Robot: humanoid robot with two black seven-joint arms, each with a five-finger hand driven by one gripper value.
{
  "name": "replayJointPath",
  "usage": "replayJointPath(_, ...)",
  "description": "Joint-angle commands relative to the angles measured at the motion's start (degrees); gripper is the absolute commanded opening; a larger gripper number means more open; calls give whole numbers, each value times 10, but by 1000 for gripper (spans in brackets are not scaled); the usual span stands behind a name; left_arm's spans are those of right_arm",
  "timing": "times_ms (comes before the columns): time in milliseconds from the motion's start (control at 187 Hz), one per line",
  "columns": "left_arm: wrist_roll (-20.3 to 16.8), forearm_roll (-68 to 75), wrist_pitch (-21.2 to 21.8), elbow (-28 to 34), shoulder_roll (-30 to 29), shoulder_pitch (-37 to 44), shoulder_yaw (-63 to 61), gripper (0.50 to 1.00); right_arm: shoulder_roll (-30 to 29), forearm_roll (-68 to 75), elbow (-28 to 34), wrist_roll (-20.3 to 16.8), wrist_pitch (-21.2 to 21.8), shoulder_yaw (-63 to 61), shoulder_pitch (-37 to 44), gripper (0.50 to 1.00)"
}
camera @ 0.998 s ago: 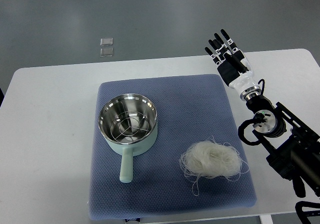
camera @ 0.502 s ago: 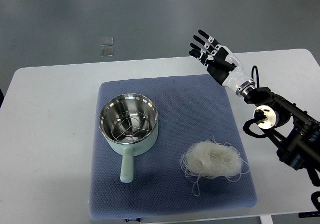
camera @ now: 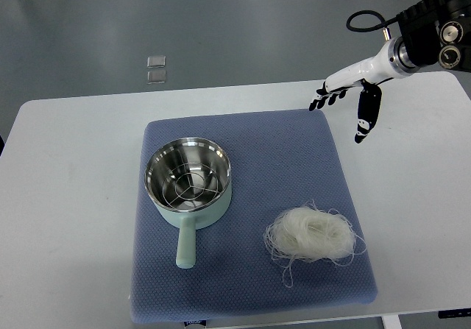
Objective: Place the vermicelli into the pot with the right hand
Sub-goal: 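Move the right hand over the white vermicelli bundle and lower it, then close the right hand fingers around the vermicelli bundle and lift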
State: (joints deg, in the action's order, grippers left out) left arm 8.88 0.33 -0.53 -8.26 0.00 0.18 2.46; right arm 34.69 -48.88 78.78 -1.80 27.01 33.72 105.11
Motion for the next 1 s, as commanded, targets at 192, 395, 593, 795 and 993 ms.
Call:
replayJointPath(192, 0, -1, 0, 1, 0, 0, 1, 1000, 3, 139, 69, 0, 5, -23, -19, 924)
replayJointPath(395, 0, -1, 0, 2, 0, 0, 2, 1000, 42, 140, 73, 0, 1, -47, -89, 924)
replayJointPath(593, 0, -1, 0, 1, 0, 1, 1, 1000, 56, 140, 81, 1, -8, -82, -148, 924)
replayJointPath(795, 0, -1, 0, 1, 0, 0, 1, 1000, 60, 139, 82, 3, -46, -97, -195, 924)
replayJointPath(993, 0, -1, 0, 1, 0, 1, 1, 1000, 61, 138, 87, 4, -62, -106, -224, 924)
